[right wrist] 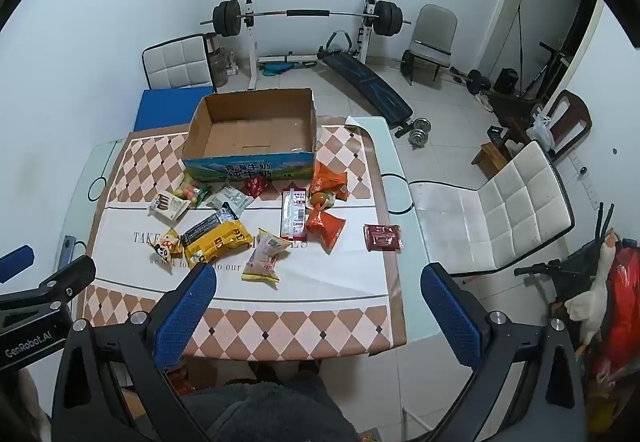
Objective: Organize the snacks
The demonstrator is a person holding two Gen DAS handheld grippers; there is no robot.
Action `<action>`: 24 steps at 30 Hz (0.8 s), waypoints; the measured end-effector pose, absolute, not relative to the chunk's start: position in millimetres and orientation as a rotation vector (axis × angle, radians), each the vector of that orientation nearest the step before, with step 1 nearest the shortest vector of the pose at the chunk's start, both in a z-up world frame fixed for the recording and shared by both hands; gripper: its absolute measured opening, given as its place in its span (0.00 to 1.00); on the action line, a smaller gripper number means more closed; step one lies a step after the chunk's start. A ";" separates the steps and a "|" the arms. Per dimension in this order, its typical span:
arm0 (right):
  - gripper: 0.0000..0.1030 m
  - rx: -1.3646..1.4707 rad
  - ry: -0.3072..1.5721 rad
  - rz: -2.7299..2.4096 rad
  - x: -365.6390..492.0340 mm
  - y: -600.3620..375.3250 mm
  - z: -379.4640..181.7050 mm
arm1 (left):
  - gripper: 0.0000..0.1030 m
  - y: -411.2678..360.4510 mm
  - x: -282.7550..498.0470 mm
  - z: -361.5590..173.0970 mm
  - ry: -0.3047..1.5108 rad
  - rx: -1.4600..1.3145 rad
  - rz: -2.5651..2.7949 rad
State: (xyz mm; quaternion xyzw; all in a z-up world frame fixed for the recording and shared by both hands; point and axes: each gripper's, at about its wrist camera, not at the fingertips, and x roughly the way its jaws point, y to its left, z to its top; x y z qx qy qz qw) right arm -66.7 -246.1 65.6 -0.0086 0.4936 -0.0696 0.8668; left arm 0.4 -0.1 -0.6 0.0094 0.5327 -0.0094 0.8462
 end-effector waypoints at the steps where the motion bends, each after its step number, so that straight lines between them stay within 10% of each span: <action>1: 1.00 -0.018 1.035 -0.144 -66.6 -245.7 65.3 | 1.00 0.1 0.7 -0.9 1.124 0.022 -0.019; 24: 1.00 -0.015 1.033 -0.140 -64.6 -238.4 66.5 | 1.00 -7.0 -4.3 0.8 1.105 0.027 -0.015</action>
